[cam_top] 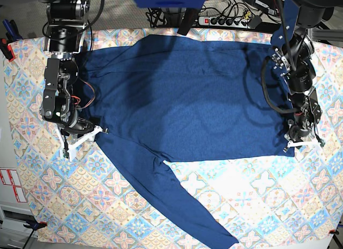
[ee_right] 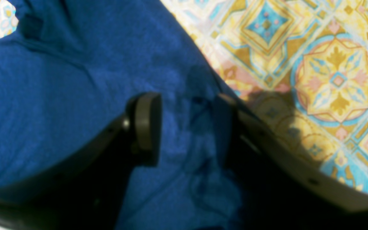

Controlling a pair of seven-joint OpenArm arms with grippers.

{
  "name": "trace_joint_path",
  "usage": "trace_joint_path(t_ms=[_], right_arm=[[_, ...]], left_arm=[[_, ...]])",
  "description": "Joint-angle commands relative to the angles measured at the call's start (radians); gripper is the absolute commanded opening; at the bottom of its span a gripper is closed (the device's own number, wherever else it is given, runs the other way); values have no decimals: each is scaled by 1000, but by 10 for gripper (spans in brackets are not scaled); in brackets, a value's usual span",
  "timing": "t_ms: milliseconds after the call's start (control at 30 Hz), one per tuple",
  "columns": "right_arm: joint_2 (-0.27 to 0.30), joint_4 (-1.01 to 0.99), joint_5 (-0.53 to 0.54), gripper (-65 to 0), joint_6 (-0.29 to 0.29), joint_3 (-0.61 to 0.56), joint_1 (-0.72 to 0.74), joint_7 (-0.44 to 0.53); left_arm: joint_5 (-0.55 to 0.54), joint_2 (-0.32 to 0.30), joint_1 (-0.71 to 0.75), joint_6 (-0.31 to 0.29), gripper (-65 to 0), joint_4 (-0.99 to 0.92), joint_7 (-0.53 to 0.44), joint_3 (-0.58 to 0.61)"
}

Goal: Fold the T-shirt properly
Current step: 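Move both grippers down to the shirt's side edges, then grasp the side edges of the shirt body with both grippers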

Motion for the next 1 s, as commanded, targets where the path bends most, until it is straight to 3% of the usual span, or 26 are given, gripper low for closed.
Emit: trace_joint_path(t_ms=[0, 500, 667, 800, 967], right_arm=[[12, 19, 6, -398, 3, 2, 12, 14], [12, 42, 6, -396, 3, 2, -22, 17], [12, 50, 6, -397, 3, 2, -24, 15], [12, 50, 6, -398, 3, 2, -24, 15], [12, 50, 6, -398, 3, 2, -24, 15]], left_arm=[[3, -7, -12, -2, -404, 14, -19, 1], [3, 15, 57, -5, -406, 15, -12, 2], [-9, 15, 80, -11, -409, 21, 41, 122], [-11, 13, 84, -55, -415, 23, 41, 139], [-11, 9, 84, -132, -535, 23, 44, 139]])
